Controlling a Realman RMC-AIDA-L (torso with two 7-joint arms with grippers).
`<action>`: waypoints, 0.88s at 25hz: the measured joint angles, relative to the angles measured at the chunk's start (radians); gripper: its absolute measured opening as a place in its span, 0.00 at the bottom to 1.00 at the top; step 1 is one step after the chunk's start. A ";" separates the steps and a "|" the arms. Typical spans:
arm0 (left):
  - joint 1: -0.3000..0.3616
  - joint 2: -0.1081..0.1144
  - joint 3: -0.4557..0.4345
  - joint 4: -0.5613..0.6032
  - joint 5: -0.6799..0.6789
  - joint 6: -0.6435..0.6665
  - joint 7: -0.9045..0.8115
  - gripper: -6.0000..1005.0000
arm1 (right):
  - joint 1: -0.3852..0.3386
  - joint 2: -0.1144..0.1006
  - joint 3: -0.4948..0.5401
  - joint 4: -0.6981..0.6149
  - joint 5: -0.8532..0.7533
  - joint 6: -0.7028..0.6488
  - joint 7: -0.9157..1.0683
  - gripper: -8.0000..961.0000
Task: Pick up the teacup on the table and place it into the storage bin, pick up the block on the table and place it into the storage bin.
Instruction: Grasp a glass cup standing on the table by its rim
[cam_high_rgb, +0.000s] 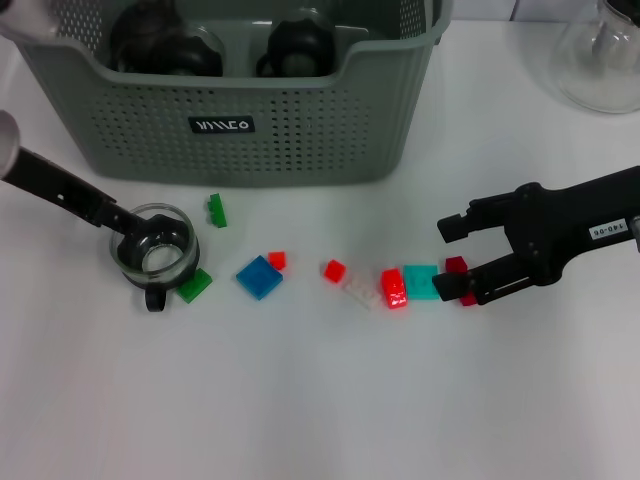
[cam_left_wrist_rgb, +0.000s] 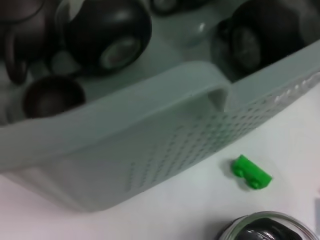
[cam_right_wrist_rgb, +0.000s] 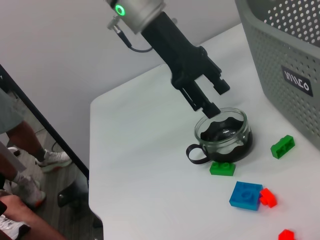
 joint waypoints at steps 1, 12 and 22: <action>-0.009 -0.001 0.011 -0.021 0.011 -0.011 -0.008 0.83 | 0.001 -0.001 0.000 0.002 0.000 0.001 0.000 0.95; -0.030 0.003 0.115 -0.144 0.038 -0.119 -0.067 0.82 | 0.000 -0.002 0.004 0.009 0.000 0.001 0.000 0.95; -0.020 0.002 0.155 -0.174 0.041 -0.155 -0.073 0.59 | 0.002 -0.003 0.004 0.009 0.000 0.001 0.001 0.95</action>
